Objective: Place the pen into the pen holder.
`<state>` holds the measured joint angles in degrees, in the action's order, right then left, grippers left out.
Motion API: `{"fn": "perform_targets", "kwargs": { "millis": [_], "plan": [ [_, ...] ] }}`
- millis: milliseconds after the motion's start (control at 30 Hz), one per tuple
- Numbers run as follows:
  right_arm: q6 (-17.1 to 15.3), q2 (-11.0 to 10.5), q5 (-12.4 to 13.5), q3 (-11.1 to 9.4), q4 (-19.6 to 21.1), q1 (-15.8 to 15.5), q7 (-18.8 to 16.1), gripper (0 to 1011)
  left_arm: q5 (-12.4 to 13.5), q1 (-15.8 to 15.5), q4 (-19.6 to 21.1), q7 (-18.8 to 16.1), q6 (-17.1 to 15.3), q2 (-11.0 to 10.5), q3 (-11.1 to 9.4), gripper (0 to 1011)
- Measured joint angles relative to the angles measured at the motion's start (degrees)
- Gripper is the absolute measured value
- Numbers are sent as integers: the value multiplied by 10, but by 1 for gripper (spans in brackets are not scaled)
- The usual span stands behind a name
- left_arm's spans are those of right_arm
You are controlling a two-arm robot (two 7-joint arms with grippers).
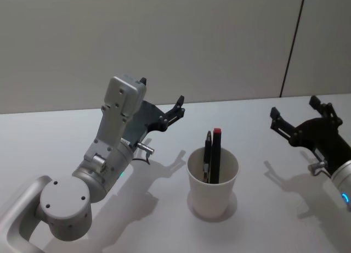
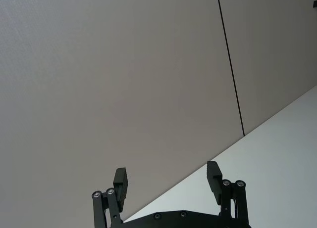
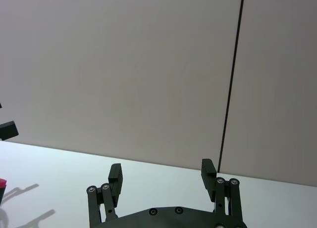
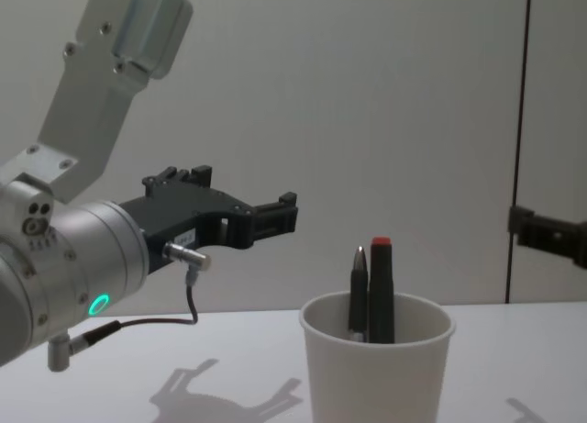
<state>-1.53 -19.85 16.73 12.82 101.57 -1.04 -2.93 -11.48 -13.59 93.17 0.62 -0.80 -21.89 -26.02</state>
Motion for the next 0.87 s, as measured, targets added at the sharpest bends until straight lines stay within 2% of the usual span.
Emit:
{"fn": "perform_targets", "kwargs": {
  "millis": [867],
  "plan": [
    [-4, 5, -3, 1, -4, 2, -9, 1001, 0, 0, 0, 0, 0, 0, 0, 1001]
  ]
}}
